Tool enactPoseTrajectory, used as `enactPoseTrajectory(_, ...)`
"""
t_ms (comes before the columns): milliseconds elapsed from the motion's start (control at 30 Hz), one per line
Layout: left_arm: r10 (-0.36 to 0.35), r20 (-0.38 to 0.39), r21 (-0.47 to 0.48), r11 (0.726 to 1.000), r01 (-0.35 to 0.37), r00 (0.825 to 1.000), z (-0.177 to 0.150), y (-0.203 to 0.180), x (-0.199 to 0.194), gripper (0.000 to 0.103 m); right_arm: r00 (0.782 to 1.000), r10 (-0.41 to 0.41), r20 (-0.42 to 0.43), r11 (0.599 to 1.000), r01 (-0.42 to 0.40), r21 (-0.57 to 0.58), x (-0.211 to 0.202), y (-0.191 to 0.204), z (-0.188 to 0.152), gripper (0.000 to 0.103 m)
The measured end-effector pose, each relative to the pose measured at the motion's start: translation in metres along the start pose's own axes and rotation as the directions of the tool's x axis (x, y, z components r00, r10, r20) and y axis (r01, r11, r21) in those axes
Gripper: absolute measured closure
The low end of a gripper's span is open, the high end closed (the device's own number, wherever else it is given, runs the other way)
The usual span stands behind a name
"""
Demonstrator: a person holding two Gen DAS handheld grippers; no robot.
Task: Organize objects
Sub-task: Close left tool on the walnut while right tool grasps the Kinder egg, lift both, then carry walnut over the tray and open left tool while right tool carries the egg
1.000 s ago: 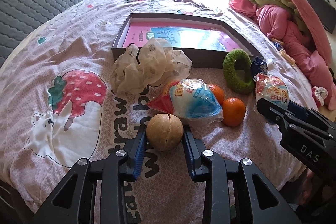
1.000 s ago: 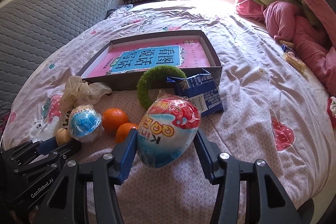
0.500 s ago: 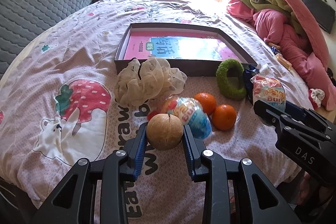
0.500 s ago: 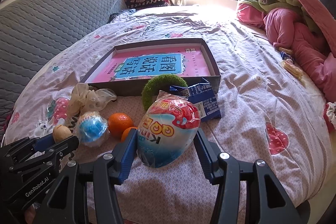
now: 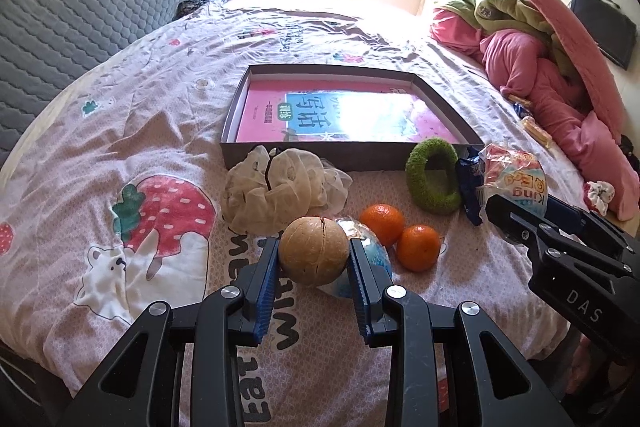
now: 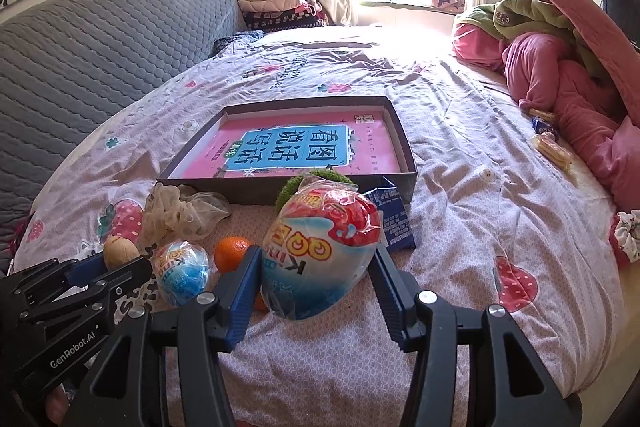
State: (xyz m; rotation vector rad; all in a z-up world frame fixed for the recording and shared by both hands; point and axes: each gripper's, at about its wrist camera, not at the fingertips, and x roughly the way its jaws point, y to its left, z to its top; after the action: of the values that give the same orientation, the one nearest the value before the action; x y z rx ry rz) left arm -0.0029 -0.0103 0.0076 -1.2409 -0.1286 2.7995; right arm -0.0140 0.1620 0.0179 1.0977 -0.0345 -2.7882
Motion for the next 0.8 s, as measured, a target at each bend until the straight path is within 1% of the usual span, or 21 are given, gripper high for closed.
enactPoseTrajectory(300,-0.018,0.050,0.006,1.000,0.018,0.999,0.035,-0.007,0.007,0.069,0.999,0.011,0.031,1.000,-0.010,-0.029,0.005,0.005,0.021,0.049)
enactPoseTrajectory(500,-0.033,0.050,-0.011,0.999,0.034,0.998,0.059,-0.008,0.025,0.069,0.999,-0.003,0.044,0.999,0.005,-0.040,0.018,0.002,0.039,0.049)
enactPoseTrajectory(667,-0.030,0.048,-0.018,0.999,0.031,0.998,0.078,-0.006,0.044,0.069,0.999,-0.007,0.042,0.999,0.009,-0.049,0.031,-0.001,0.052,0.049)
enactPoseTrajectory(800,-0.023,0.050,-0.029,0.999,0.025,0.998,0.093,-0.001,0.058,0.069,0.999,-0.026,0.039,0.998,0.028,-0.058,0.042,-0.004,0.062,0.049)
